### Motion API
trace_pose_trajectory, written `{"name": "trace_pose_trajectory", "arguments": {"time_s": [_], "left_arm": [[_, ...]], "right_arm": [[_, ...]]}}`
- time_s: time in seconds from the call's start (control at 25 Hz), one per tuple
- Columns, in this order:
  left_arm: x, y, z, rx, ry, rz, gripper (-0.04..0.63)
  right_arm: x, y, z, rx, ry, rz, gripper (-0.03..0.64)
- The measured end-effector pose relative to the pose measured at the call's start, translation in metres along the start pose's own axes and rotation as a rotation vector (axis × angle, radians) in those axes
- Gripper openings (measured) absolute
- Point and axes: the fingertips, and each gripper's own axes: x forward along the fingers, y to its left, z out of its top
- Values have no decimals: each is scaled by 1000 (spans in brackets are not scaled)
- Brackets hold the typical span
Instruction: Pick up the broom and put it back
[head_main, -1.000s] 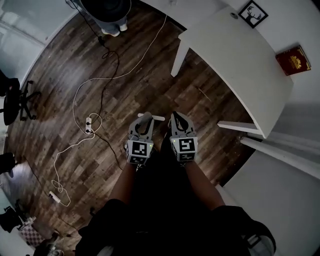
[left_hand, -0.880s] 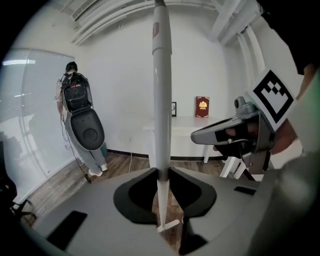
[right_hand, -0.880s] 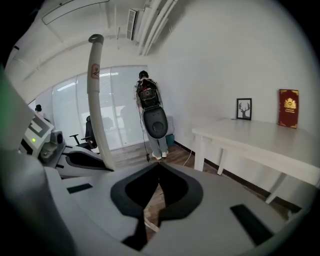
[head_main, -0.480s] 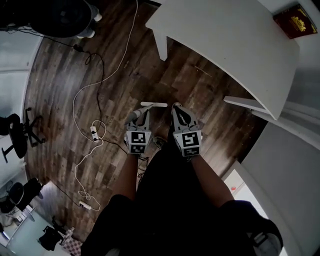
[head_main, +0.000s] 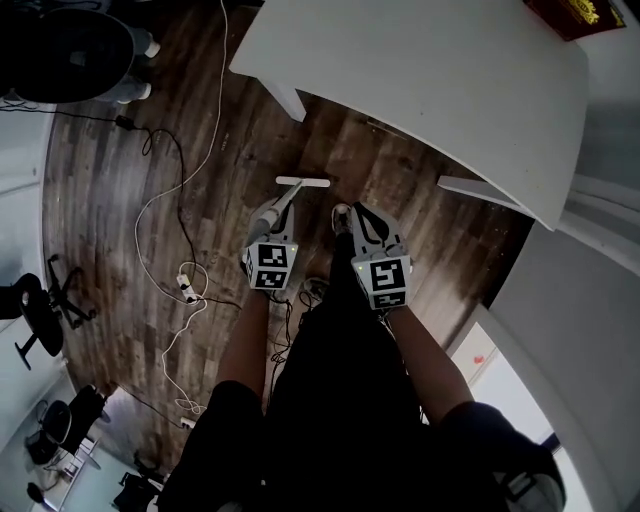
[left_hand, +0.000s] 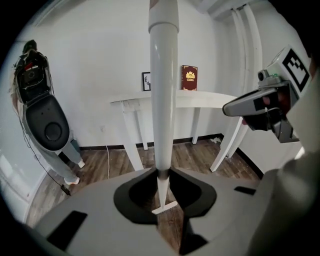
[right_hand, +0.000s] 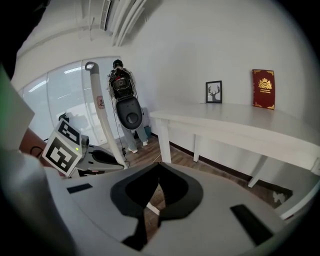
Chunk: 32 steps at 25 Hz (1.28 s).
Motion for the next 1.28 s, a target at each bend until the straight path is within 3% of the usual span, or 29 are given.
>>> {"name": "trace_pose_trajectory", "arguments": {"time_s": [0.4,0.72,0.96,1.28], "left_arm": [[13,15,31,4,-20,-25,77],[-19,20,13,-17,-11,-14,77],[38,26,25,33,-4,-7,77],[100,45,61,18,-51,17,75]], "right_arm": [[17,-22,9,28,2,-23,23],[33,2,15,50,-19,5,21],[49,6,10,53,-1,22,21],[64,-40,19,53,-20,-41,21]]}}
